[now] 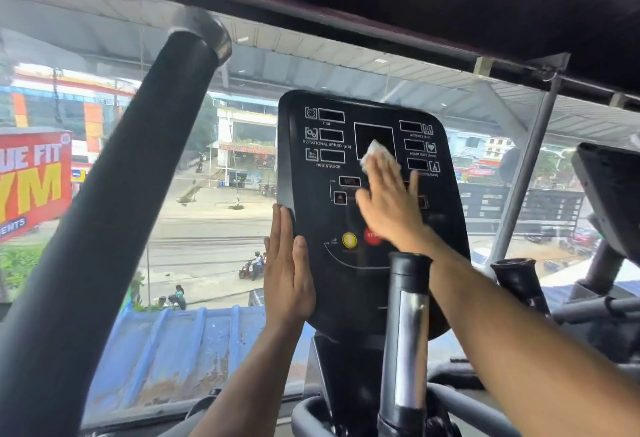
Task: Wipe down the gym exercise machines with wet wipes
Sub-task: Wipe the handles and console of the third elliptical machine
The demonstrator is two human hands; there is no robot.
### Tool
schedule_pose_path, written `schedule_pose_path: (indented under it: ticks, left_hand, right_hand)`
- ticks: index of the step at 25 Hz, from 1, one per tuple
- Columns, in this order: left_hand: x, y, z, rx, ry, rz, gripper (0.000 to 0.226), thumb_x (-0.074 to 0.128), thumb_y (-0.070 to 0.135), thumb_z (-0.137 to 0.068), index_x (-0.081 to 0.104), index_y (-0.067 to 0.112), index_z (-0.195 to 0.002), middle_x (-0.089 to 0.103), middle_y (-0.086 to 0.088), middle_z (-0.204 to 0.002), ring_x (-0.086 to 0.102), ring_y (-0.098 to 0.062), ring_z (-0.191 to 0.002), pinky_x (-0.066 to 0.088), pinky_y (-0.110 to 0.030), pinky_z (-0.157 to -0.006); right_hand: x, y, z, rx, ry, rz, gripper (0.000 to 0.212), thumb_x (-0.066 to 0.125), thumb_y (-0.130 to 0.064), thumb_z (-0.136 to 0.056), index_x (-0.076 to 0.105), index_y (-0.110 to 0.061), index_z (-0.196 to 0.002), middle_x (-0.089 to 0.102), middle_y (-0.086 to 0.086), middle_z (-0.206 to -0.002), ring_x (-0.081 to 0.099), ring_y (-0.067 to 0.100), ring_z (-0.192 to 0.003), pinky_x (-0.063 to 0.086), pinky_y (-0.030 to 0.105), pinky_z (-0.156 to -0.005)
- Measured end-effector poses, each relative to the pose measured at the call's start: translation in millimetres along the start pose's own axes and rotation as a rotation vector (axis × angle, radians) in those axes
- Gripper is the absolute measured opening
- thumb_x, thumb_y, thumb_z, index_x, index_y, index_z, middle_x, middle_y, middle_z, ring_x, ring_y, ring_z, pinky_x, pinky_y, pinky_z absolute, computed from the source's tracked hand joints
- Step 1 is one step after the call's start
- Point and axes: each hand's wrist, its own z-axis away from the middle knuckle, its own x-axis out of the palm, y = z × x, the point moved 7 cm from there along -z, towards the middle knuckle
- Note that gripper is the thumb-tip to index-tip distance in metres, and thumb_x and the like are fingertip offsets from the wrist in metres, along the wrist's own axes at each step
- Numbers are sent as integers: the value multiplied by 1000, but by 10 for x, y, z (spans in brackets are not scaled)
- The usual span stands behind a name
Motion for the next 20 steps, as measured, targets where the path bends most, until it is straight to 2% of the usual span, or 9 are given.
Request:
schedule_pose_path:
  ticks: [2, 3, 7, 10, 12, 15, 16, 18, 20]
  left_hand:
    - [6, -18, 1, -7, 0, 3, 63, 14, 52, -107, 19, 28, -166, 12, 20, -172, 7, 6, -157, 16, -47, -130]
    - [9, -35, 8, -5, 2, 6, 63, 15, 50, -108, 19, 27, -166, 12, 20, -172, 8, 5, -157, 16, -48, -130]
    - [4, -32, 0, 11, -11, -15, 60, 19, 45, -110, 18, 26, -167, 10, 18, -173, 5, 5, -157, 16, -49, -130]
    - [22, -23, 13, 13, -18, -31, 58, 21, 42, -111, 16, 26, -167, 9, 19, -172, 4, 6, -157, 16, -48, -130]
    - [6, -20, 16, 12, -16, -31, 58, 20, 43, -111, 16, 27, -167, 8, 21, -172, 5, 5, -157, 17, -49, -130]
    - [10, -32, 22, 11, -16, -23, 59, 20, 46, -110, 17, 28, -166, 9, 24, -171, 7, 5, -157, 19, -49, -129]
    - [10, -25, 13, 11, -15, -27, 60, 19, 47, -109, 17, 28, -166, 9, 24, -171, 7, 6, -157, 19, -49, -129]
    - [10, -12, 7, 16, -12, -36, 61, 18, 48, -109, 17, 28, -166, 9, 23, -171, 6, 6, -157, 19, -49, -129]
    - [9, -19, 1, 17, -5, -32, 62, 16, 48, -109, 17, 27, -167, 10, 22, -172, 6, 6, -157, 18, -48, -130]
  right_hand:
    - [-62, 100, -328, 105, -62, -36, 71, 24, -48, -103, -10, -25, -162, -19, -3, -168, -16, 18, -155, -9, 64, -121]
    - [-54, 22, -415, 79, -75, -39, 72, 24, -48, -103, -13, -26, -161, -22, -3, -168, -19, 19, -155, -11, 63, -121]
    - [17, -716, -246, -325, -89, -20, 78, 31, -42, -99, -12, -27, -161, -21, -8, -168, -21, 15, -154, -12, 60, -122]
    - [3, -666, -185, -402, -59, 57, 78, 33, -40, -98, -11, -29, -162, -19, -11, -168, -18, 11, -155, -9, 62, -122]
    - [1, -281, -237, -201, -28, 6, 74, 29, -42, -101, -11, -30, -161, -21, -10, -167, -17, 12, -154, -12, 62, -121]
    - [88, 503, -48, 318, 85, -191, 72, 23, -46, -100, -8, -28, -162, -18, -5, -169, -17, 14, -155, -11, 66, -119]
    - [125, 657, 38, 421, 94, -225, 72, 23, -46, -100, -7, -24, -162, -16, -2, -170, -16, 15, -155, -9, 67, -119]
    - [166, 767, 114, 492, 58, -264, 73, 23, -46, -102, -6, -19, -162, -15, 3, -170, -16, 17, -155, -9, 67, -119]
    - [119, 665, 94, 464, 14, -266, 74, 21, -47, -100, -6, -17, -162, -15, 4, -170, -17, 19, -155, -11, 66, -119]
